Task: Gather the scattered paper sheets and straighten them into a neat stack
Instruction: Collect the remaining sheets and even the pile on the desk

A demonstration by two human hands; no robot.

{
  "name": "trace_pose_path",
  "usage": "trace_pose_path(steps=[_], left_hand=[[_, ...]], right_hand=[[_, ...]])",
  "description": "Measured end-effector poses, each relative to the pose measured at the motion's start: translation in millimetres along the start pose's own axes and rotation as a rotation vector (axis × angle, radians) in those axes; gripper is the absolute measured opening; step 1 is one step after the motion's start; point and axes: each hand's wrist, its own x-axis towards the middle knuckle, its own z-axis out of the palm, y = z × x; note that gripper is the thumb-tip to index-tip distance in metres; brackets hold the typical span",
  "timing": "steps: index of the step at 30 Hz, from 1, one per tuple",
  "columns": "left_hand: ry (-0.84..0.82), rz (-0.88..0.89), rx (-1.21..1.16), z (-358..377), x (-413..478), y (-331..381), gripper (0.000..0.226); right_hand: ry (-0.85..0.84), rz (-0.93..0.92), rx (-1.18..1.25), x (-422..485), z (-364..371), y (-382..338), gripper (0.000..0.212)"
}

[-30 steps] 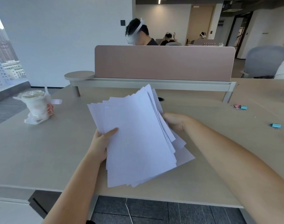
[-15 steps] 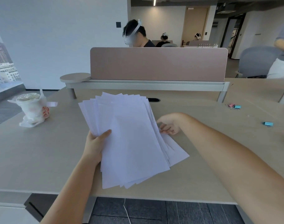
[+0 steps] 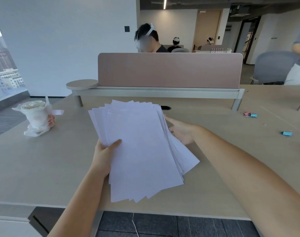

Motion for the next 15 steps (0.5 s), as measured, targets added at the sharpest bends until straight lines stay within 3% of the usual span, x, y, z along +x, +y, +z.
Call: trace_pose_path(steps=[5,8,13,15], left_hand=[[0.007,0.001,0.013,6.6,2.8,-0.6,0.066],[0.018,-0.014,0.038,15.7,6.3,-2.0,0.059],[0.107,-0.005,0.203,40.1,9.2,-4.8,0.021],[0.133,0.026,0.299,43.1,10.1,-7.7,0.026]], right_hand=[[-0.144,-0.193,0.029,2.8,-6.0,27.8,0.049],[-0.153,-0.259,0.060,5.8,-4.7,39.4,0.043],[-0.019,-0.298,0.115,11.2,-16.9,49.1,0.038],[0.054,-0.321,0.128,6.8,-21.8,52.5,0.042]])
